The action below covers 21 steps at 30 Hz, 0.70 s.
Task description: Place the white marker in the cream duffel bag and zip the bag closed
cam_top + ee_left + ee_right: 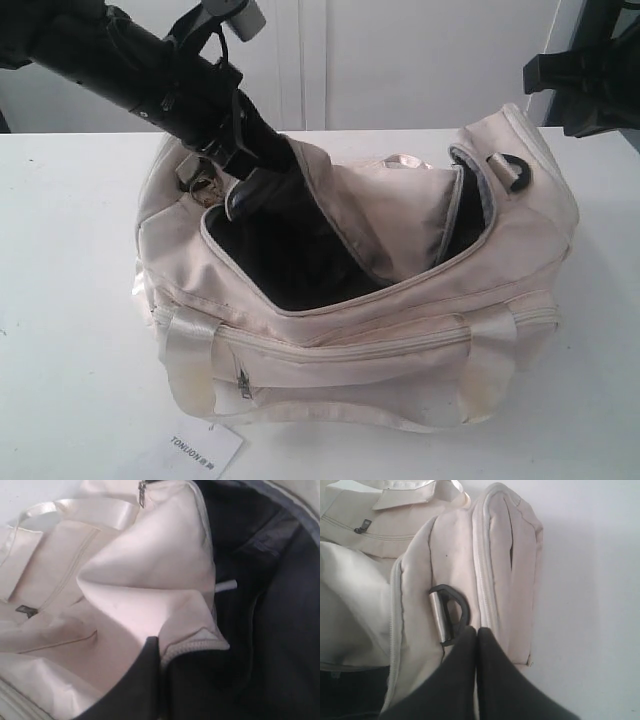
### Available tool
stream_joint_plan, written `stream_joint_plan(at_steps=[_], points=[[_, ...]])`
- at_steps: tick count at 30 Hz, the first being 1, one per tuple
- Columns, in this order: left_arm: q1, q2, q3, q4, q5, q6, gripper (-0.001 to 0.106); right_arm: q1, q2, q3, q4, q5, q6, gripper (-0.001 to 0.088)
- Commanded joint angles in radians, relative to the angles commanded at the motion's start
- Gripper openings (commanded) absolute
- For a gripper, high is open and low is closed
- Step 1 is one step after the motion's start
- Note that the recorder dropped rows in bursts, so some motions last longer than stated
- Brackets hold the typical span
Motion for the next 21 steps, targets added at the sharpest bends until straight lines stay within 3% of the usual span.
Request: stream_joint_plan(at_steps=[12,21], points=[[0.0,0.0,0.0,0.063,0.1,0.0,0.001,0.0,0.0,0.0,0.008,0.006,0.0,0.0],[0.0,0.0,0.0,0.093,0.132,0.0,0.041,0.0,0.0,0.0,0.039,0.008,-0.002,0.0]])
